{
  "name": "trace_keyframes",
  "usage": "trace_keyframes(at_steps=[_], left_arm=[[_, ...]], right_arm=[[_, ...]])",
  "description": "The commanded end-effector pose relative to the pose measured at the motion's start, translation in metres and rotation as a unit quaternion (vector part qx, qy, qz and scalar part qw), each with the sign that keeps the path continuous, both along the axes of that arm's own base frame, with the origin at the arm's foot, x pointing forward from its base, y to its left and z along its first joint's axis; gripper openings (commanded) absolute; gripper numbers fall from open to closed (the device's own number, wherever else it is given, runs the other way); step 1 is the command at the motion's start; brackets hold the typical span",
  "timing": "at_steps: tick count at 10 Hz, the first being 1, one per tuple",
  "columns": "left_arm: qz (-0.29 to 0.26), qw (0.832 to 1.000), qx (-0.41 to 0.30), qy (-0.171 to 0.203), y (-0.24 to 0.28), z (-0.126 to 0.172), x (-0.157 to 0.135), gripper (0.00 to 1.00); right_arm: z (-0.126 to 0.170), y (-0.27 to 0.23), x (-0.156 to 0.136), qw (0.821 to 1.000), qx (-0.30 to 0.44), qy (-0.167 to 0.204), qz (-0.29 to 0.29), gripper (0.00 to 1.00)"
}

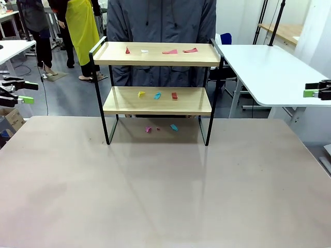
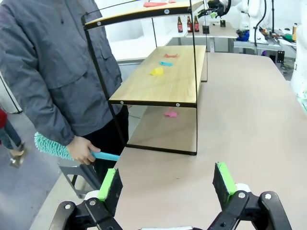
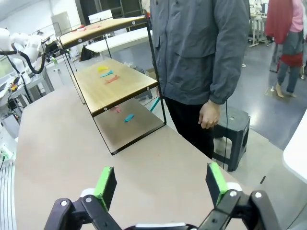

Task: Clean the shelf.
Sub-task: Pick up the Duster handed by the human.

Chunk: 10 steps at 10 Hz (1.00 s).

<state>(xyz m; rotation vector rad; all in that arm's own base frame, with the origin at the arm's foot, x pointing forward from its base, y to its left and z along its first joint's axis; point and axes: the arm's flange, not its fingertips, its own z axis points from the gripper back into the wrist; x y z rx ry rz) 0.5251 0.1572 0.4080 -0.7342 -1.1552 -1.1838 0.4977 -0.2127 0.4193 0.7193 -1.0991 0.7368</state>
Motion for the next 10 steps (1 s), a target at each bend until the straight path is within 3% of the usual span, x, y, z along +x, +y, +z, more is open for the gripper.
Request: trace_keyframes(at_steps=[1,6,10], left_arm=[[0.005,1.0,-0.016,-0.017,0.011,-0.005,0.005,1.0],[-0.014,0.999,-0.031,-0.028,0.022,-0.011,0.003,1.0],[-0.036,0.998,-0.045,-0.035,0.024,-0.027,0.018,1.0]], right_arm=[[0.001,-0.007,0.007,0.999,0.021,-0.025,0.002,1.0],[-0.003,-0.016,0.011,0.998,0.044,-0.039,0.018,1.0],[-0.017,-0.036,0.032,0.997,0.058,-0.039,0.036,1.0]])
